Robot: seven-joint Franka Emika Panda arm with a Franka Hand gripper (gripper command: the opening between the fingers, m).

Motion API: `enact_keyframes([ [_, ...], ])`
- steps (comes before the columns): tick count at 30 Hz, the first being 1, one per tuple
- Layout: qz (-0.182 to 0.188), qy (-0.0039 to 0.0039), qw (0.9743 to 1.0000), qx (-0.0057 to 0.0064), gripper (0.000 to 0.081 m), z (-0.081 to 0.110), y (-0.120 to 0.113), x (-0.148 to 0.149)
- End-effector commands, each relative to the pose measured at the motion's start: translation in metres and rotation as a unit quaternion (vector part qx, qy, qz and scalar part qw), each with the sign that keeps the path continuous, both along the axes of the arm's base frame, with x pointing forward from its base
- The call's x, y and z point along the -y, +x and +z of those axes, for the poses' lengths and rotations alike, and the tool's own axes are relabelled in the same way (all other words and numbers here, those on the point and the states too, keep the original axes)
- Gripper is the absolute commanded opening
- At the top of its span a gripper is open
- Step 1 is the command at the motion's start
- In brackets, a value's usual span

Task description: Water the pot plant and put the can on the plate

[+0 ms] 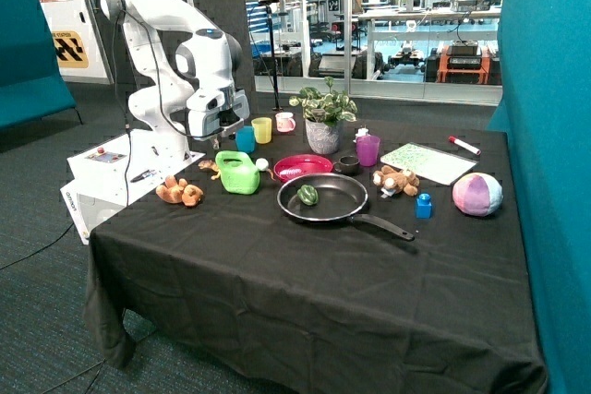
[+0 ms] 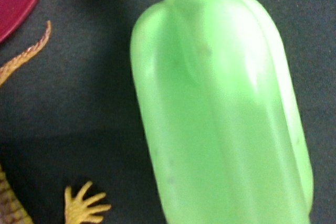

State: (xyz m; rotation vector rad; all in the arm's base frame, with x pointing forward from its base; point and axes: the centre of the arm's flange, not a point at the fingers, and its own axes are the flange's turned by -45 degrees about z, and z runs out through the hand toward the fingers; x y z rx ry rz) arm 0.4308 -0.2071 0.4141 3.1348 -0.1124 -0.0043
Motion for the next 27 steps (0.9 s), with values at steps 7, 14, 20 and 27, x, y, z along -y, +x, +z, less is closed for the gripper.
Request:
enact_keyframes([
  [7, 0.004, 0.00235, 1.0, 0.0014, 0.0486, -0.018, 0.012, -0.004],
  [14, 0.004, 0.00235, 1.0, 0.0014, 0.0474, -0.028, 0.007, -0.009],
  [20, 0.005, 0.00235, 1.0, 0.0014, 0.0468, -0.034, 0.004, -0.011],
  [27, 0.003, 0.00235, 1.0, 0.0014, 0.0452, -0.041, 0.002, -0.011],
])
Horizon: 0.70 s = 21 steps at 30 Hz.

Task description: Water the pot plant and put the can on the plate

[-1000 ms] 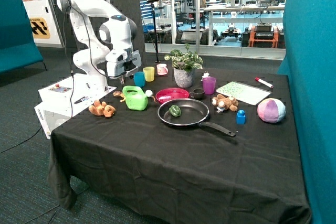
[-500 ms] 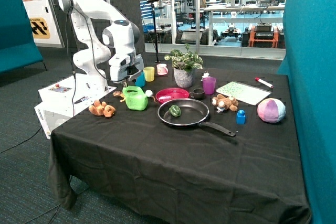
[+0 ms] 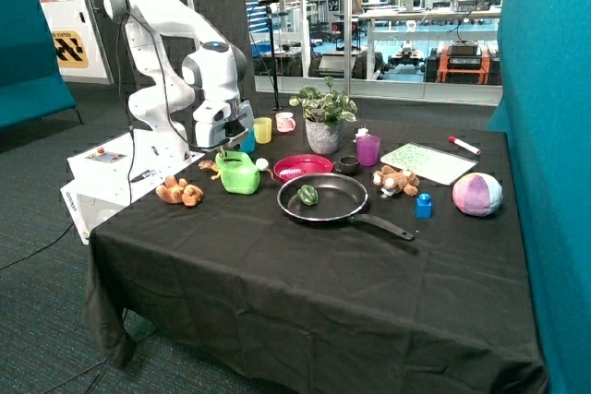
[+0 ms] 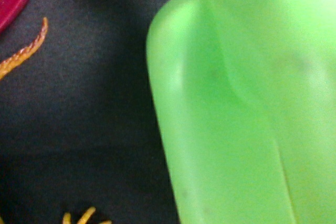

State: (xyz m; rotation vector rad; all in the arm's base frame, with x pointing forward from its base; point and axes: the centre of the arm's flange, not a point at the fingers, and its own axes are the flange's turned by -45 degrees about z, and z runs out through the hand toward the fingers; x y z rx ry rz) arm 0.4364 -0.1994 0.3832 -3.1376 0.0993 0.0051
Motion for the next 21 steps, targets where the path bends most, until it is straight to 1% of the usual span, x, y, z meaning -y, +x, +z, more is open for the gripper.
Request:
enact_keyframes([
  [1, -0.001, -0.00124, 1.0, 0.0016, 0.0451, -0.011, -0.003, -0.004],
  [8, 0.002, -0.00124, 1.0, 0.0016, 0.0441, -0.013, 0.001, -0.007],
  [11, 0.002, -0.00124, 1.0, 0.0016, 0.042, -0.013, 0.003, -0.008],
  [12, 0.002, -0.00124, 1.0, 0.0016, 0.0393, -0.013, 0.003, -0.008],
  [14, 0.0, -0.00124, 1.0, 0.0016, 0.0299, -0.013, 0.004, -0.008],
  [15, -0.001, -0.00124, 1.0, 0.0016, 0.0242, -0.013, 0.005, -0.008],
  [17, -0.002, -0.00124, 1.0, 0.0016, 0.0095, -0.012, 0.005, -0.008],
  [18, -0.002, -0.00125, 1.0, 0.0016, 0.0047, -0.012, 0.005, -0.008],
  [19, -0.003, -0.00125, 1.0, 0.0016, 0.0024, -0.012, 0.006, -0.008],
  [21, -0.004, -0.00125, 1.0, 0.0016, 0.0006, -0.013, 0.007, -0.008],
])
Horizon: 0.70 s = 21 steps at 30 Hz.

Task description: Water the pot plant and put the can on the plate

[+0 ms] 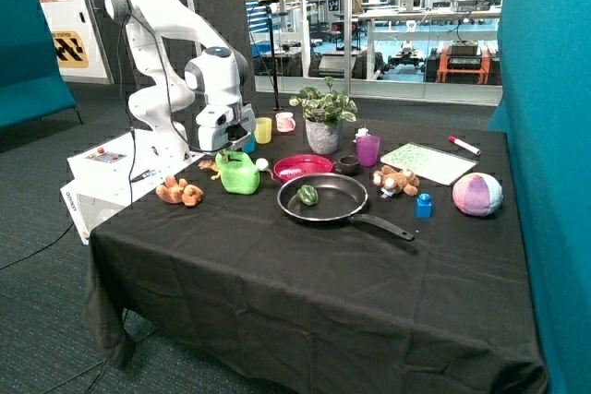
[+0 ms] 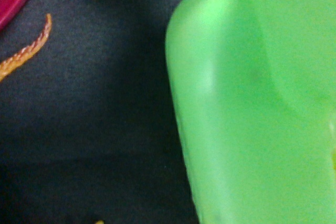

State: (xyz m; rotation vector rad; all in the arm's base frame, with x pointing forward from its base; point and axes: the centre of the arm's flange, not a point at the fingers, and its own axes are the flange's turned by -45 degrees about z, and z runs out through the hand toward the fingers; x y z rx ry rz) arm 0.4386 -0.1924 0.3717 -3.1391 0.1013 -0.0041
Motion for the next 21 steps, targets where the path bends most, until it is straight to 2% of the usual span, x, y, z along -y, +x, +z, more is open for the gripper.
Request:
enact_keyframes([
  [1, -0.001, -0.0004, 1.0, -0.0013, 0.0003, -0.0016, 0.0042, -0.0006],
  [21, -0.004, -0.0004, 1.0, -0.0013, 0.0, -0.0041, 0.0113, -0.0024],
])
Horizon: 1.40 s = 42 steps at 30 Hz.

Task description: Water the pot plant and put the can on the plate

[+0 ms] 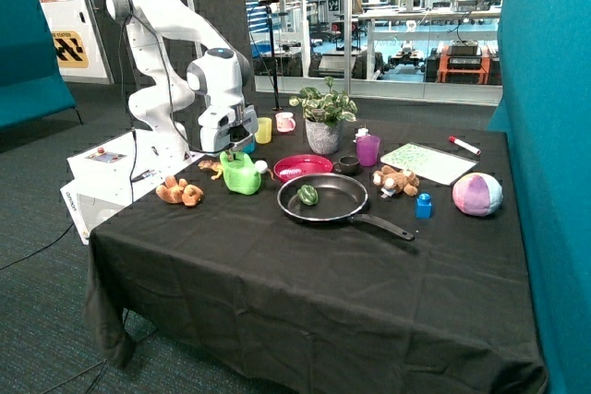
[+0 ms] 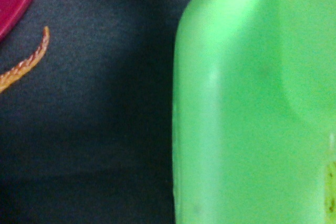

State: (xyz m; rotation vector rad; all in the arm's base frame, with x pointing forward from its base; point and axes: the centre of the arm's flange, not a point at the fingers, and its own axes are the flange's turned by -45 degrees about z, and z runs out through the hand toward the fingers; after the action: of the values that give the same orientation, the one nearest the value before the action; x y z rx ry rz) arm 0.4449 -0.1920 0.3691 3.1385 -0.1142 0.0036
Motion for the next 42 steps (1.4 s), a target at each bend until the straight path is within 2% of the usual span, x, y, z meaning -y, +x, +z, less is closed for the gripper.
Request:
enact_keyframes([
  [1, 0.001, 0.00055, 1.0, -0.0011, 0.0, 0.001, 0.006, -0.003],
  [13, 0.02, 0.00053, 0.9998, -0.0012, 0.0, 0.033, 0.017, -0.024],
  [24, 0.041, 0.00051, 0.9992, -0.0012, 0.0, 0.045, 0.016, -0.051],
  [27, 0.054, 0.00049, 0.9986, -0.0012, 0.0, 0.048, 0.015, -0.067],
  [42, 0.087, 0.00045, 0.9962, -0.0012, 0.0, 0.06, 0.007, -0.107],
])
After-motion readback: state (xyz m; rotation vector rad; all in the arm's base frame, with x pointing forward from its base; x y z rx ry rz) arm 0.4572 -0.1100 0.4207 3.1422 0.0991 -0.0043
